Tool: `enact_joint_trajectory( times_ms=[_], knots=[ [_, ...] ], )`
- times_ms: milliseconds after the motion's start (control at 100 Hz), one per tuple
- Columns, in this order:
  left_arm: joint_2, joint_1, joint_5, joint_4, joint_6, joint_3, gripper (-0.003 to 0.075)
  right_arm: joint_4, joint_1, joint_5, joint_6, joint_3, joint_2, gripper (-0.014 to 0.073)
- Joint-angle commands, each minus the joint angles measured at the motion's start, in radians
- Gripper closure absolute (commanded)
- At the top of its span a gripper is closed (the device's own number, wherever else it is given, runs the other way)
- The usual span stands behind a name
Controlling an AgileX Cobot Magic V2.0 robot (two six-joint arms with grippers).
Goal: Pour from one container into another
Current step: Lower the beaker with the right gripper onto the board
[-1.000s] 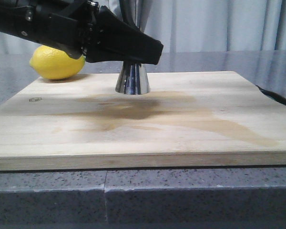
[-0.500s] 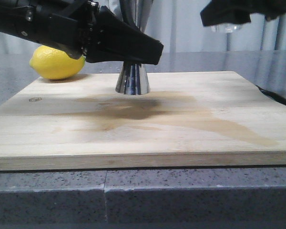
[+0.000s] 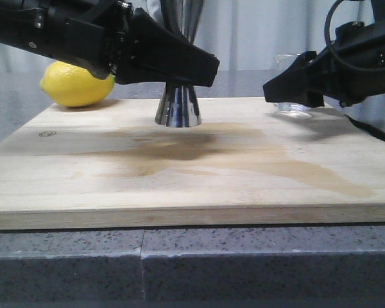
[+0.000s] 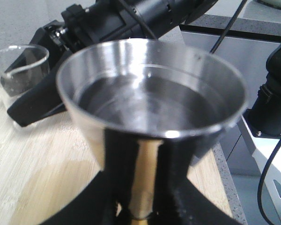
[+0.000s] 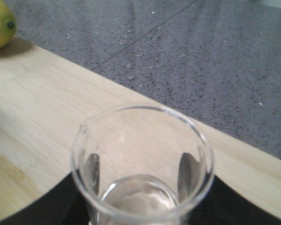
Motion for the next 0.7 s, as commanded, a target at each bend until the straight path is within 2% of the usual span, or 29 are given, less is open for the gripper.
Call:
enact_joint_trajectory(
  times_ms=[0, 230, 400, 690],
  knots=[
    [-0.05, -0.01, 0.096, -0.078, -0.006, -0.028, 0.0739, 0.056, -0.006, -0.111, -0.072, -0.024, -0.012, 0.0386],
    [-0.05, -0.01, 0.096, -0.078, -0.006, -0.028, 0.0739, 0.172, -0.006, -0.163, -0.202, -0.024, 0.044, 0.0386],
    [-0.05, -0.01, 0.096, -0.078, -0.006, -0.028, 0.0739, 0.188, -0.006, -0.197, -0.281, -0.024, 0.069, 0.0386],
    [-0.05, -0.01, 0.096, -0.078, -0.006, -0.028, 0.0739, 0.211, -0.006, -0.208, -0.287, -0.024, 0.074, 0.0386]
  ],
)
